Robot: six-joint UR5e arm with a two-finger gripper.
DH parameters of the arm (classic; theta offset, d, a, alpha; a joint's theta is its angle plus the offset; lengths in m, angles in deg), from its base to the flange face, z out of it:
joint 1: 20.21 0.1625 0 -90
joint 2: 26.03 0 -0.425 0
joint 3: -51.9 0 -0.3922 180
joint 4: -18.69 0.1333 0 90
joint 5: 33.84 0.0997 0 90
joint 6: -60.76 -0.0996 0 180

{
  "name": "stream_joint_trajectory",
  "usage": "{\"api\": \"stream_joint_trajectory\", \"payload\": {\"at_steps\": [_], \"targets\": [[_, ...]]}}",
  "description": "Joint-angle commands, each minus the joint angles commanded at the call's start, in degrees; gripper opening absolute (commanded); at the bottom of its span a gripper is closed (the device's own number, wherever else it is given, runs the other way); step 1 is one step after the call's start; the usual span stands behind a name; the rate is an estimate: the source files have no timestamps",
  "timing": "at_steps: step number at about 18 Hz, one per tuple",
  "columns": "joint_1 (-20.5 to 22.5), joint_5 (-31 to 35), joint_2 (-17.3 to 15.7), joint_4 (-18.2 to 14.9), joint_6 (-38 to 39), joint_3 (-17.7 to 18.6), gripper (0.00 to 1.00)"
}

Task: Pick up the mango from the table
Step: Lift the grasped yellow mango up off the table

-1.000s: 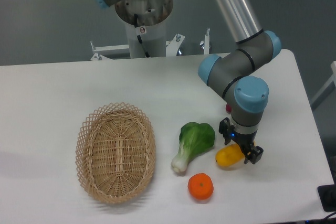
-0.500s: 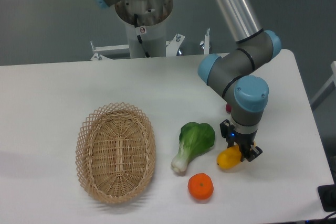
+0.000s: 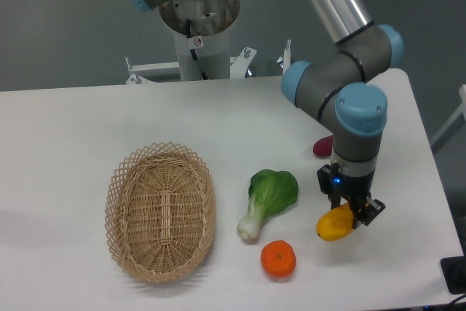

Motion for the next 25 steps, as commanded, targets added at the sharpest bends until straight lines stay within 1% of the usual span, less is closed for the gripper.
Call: {"api": "stream_joint_trajectory", "payload": {"at_steps": [2, 5, 7, 9, 14, 18, 25], "targets": [[-0.62, -2.56, -2.72, -0.52, 2.9, 0.17, 0.55], [-1.49, -3.53, -6.51, -2.81, 4.49, 0.18, 0.55], [-1.5, -4.41, -8.09, -4.04, 7.73, 0.26, 0.55], [-1.15, -4.67, -9.41, -4.48, 10.03, 0.0, 0.55], [-1.06, -5.99, -9.94, -5.97, 11.17, 0.0, 0.55], [-1.06, -6.61, -10.65, -6.07, 11.88, 0.0, 0.55], [-0.71, -6.7, -10.65, -6.24, 11.79, 0.0, 0.55]]}}
